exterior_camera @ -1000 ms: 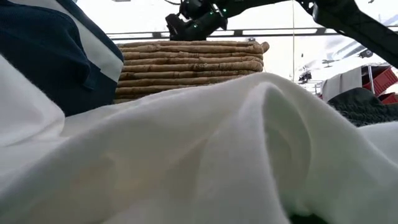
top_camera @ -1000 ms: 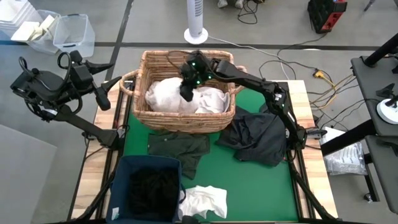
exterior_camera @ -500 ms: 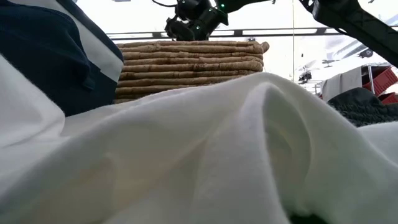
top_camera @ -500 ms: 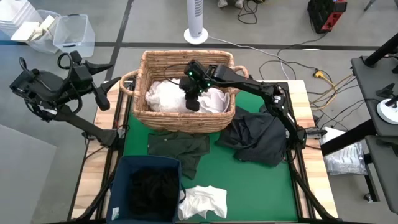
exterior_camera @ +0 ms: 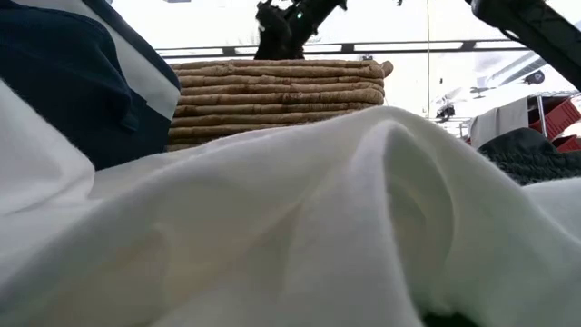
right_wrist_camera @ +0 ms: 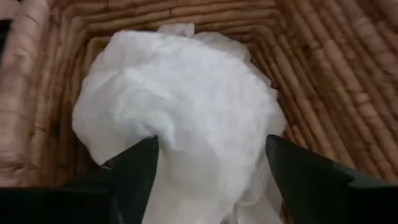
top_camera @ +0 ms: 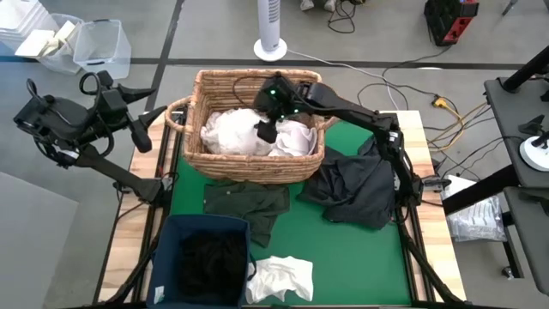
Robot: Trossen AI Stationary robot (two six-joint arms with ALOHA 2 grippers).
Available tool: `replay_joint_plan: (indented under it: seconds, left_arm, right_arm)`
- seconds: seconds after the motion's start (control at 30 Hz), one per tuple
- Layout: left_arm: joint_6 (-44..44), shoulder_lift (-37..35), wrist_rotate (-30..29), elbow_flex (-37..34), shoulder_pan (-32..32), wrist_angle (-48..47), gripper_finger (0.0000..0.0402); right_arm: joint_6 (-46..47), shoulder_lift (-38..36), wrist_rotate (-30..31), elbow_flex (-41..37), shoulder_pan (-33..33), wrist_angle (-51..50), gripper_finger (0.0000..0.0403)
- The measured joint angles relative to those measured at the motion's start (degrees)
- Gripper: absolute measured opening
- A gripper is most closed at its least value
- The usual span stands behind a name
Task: Sort clothes
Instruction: Put the white dress into the laundry basket, then put the green shirt into the laundry bin
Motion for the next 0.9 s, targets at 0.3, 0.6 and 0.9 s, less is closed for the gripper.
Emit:
replay_joint_plan:
  seconds: [0.3,0.6,0.9]
  left_arm:
    - [-3.82,1.45,0.02,-0.33,-0.02,0.95,0.0201]
    - [-3.98,7.43,6.65,-0.33,-0.02,7.17,0.0201]
    - [-4.89,14.81,11.87,-0.35,-0.02,10.54,0.0201]
  right_arm:
    - [3.17,-7.14,0.29,0.0,-0.24,-2.76,0.0324]
    - [2.8,-17.06,0.93,0.02,1.22,-10.76,0.0293]
    - [4.57,-23.94,1.41,0.0,5.7,-19.69,0.0261]
